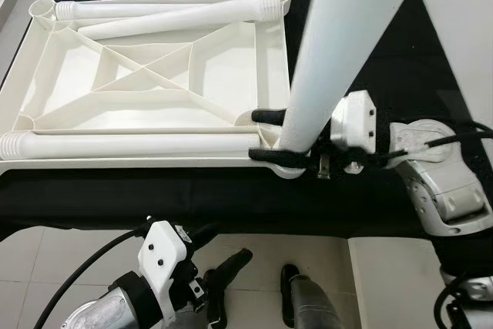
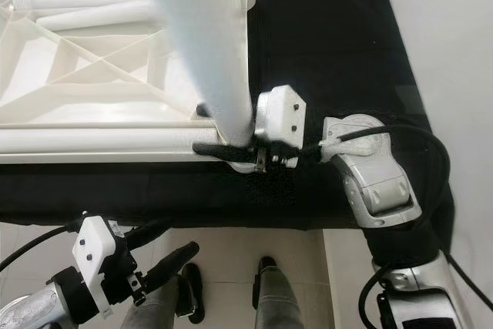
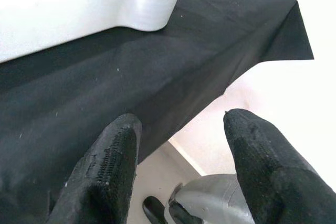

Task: Building children table

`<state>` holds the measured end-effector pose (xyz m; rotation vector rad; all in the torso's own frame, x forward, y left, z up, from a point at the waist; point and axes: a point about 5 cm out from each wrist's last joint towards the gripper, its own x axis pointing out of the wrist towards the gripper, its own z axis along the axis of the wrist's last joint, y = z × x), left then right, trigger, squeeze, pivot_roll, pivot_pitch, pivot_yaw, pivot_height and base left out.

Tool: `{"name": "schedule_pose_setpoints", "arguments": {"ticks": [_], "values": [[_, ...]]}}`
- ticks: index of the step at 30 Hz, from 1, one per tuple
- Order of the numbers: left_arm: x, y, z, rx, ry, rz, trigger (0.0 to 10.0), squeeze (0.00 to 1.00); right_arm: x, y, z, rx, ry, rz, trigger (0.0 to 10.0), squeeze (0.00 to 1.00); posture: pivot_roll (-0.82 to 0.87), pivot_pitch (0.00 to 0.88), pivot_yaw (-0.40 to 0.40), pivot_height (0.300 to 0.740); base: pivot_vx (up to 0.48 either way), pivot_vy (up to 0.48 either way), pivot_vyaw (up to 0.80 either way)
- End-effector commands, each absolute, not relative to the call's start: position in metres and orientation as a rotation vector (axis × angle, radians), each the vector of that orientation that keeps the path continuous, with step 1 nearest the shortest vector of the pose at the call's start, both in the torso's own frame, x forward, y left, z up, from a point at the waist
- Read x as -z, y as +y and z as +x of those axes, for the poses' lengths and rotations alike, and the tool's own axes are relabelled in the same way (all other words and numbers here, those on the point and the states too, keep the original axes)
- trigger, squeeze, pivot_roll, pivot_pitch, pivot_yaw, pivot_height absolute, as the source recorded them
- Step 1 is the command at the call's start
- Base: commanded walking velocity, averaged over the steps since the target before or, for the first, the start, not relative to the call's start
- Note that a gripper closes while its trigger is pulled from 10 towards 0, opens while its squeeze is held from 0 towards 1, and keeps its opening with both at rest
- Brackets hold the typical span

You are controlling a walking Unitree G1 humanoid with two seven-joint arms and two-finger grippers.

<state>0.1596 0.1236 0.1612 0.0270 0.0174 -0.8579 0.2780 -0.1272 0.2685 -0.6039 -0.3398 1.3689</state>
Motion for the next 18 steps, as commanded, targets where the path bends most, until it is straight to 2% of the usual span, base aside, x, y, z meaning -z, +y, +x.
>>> {"name": "schedule_pose_setpoints", "arguments": {"ticks": [1,8,11,18], "values": [[-0.159,0.122,0.155,0.872,0.044,0.008,10.0,0.0,-0.233,-0.128,0.284,-1.404,-0.137,-0.563,10.0,0.0,0.08,0.428,0.045,0.74,0.0,0.0,0.0],[-0.159,0.121,0.156,0.871,0.042,0.008,10.0,0.0,-0.244,-0.128,0.294,-1.348,-0.117,-0.371,10.0,0.0,0.08,0.427,0.041,0.74,0.0,0.0,0.0],[-0.159,0.121,0.156,0.871,0.041,0.008,10.0,0.0,-0.243,-0.13,0.307,-1.235,-0.071,-0.258,10.0,0.0,0.08,0.427,0.041,0.74,0.0,0.0,0.0],[-0.16,0.121,0.157,0.87,0.04,0.009,10.0,0.0,-0.233,-0.132,0.317,-1.106,-0.03,-0.22,10.0,0.0,0.08,0.427,0.04,0.74,0.0,0.0,0.0]]}}
